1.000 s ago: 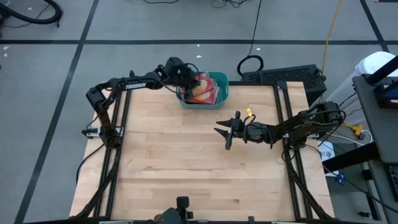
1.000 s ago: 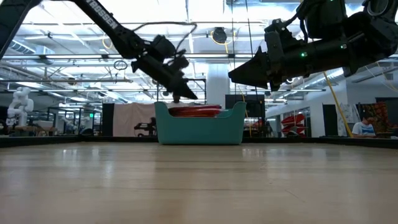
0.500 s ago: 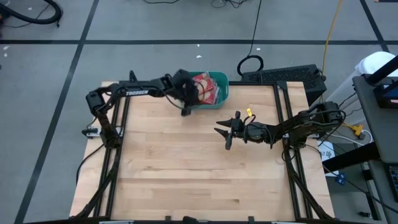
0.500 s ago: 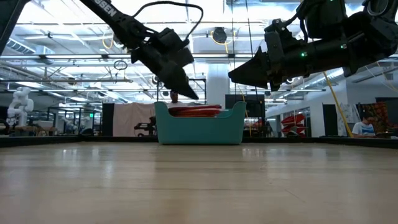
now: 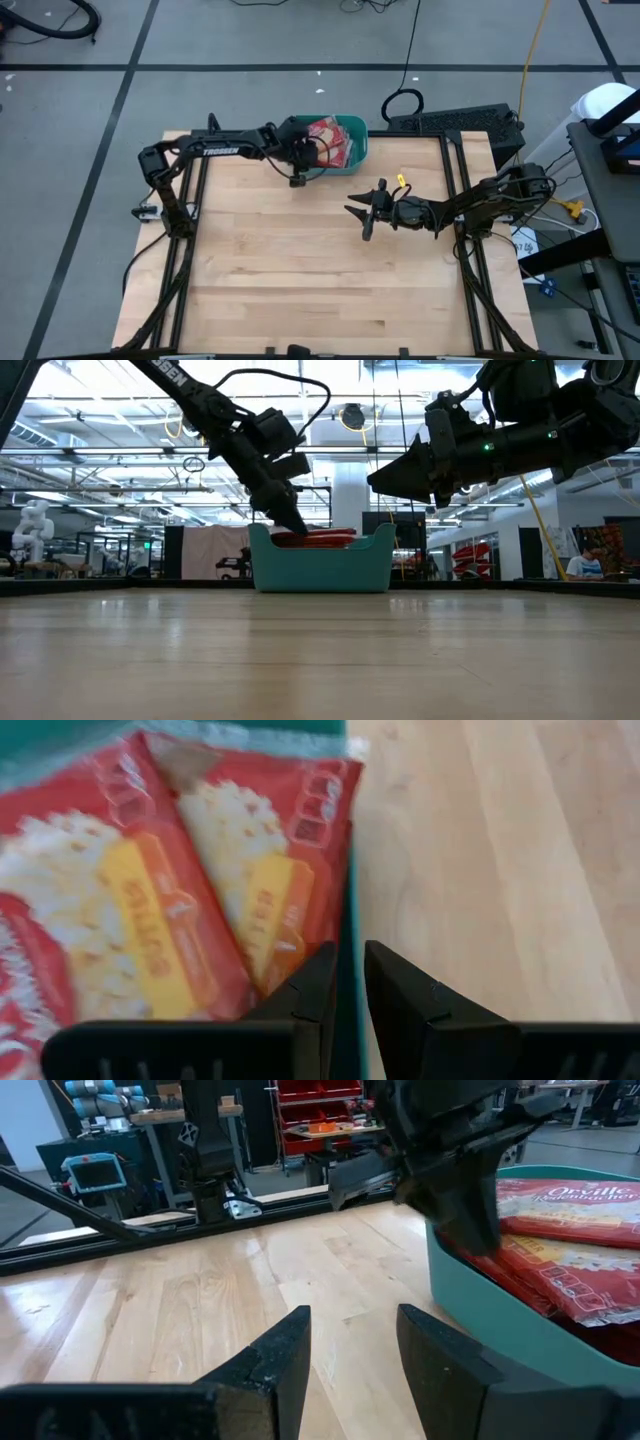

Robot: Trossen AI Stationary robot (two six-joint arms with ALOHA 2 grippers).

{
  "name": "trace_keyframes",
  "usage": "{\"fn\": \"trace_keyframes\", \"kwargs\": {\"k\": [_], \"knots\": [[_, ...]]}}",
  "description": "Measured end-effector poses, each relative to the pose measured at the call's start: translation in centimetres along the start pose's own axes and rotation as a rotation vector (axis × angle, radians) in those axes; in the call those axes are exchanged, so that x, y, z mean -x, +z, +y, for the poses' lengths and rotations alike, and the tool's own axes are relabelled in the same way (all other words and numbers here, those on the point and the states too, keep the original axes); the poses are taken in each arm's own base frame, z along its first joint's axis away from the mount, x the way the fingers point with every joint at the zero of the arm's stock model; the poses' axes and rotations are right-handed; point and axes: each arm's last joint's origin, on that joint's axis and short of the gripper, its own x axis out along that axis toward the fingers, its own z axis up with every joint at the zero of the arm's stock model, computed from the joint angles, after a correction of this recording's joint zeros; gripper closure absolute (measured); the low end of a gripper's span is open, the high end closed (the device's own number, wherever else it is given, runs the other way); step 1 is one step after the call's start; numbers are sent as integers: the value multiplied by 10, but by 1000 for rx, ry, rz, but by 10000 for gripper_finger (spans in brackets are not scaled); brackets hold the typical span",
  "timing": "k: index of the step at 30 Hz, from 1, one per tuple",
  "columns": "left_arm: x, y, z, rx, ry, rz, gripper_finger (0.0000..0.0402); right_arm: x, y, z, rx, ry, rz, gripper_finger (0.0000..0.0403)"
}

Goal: Sort popcorn bags into baskets
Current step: Adjust the red popcorn bags in the green bin

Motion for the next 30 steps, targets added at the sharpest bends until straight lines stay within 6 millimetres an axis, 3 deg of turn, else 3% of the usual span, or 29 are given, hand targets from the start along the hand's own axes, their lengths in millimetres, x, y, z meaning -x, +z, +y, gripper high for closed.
{"fn": "trace_keyframes", "kwargs": {"k": [10,17,25,30], "knots": [[-8,-12,-3,-5,71,-10,341,0,0,0,-1,0,0,261],[-7,-8,4,-22,125,-68,341,0,0,0,0,1,0,261],[-6,-21,22,48,176,-53,341,0,0,0,0,1,0,261],[1,-14,21,48,188,-79,341,0,0,0,0,1,1,261]]}}
